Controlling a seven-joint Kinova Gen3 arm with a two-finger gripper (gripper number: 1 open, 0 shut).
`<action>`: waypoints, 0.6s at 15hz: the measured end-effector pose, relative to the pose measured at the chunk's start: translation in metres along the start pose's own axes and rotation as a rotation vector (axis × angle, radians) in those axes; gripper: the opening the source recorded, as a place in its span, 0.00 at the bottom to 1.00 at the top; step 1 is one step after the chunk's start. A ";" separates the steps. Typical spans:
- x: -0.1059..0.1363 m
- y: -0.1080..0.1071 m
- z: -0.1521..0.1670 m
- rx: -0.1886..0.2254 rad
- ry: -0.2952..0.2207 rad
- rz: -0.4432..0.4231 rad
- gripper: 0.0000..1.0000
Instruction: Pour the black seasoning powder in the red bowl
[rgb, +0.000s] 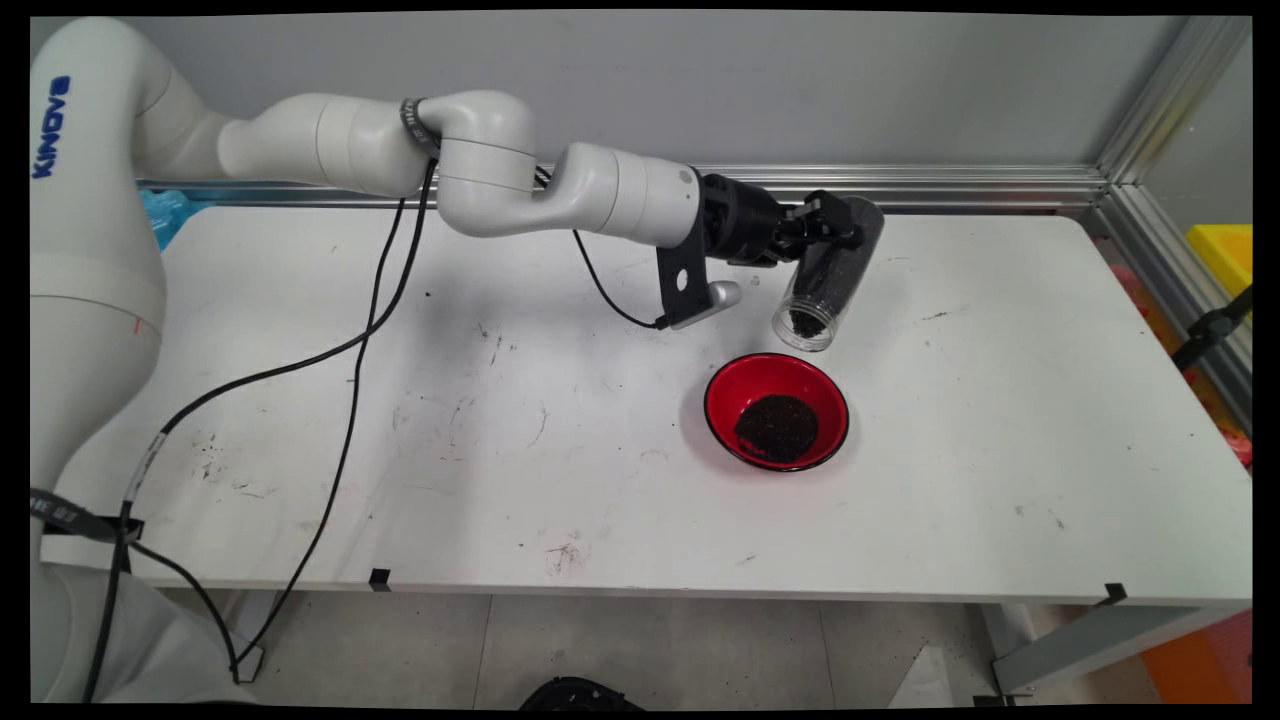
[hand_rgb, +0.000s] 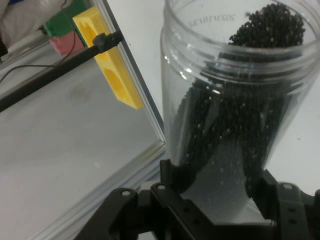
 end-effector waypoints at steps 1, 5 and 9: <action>0.000 0.000 0.001 0.004 0.001 0.007 0.00; -0.001 0.000 0.004 0.020 0.007 0.040 0.00; -0.002 -0.002 0.006 0.039 0.010 0.078 0.00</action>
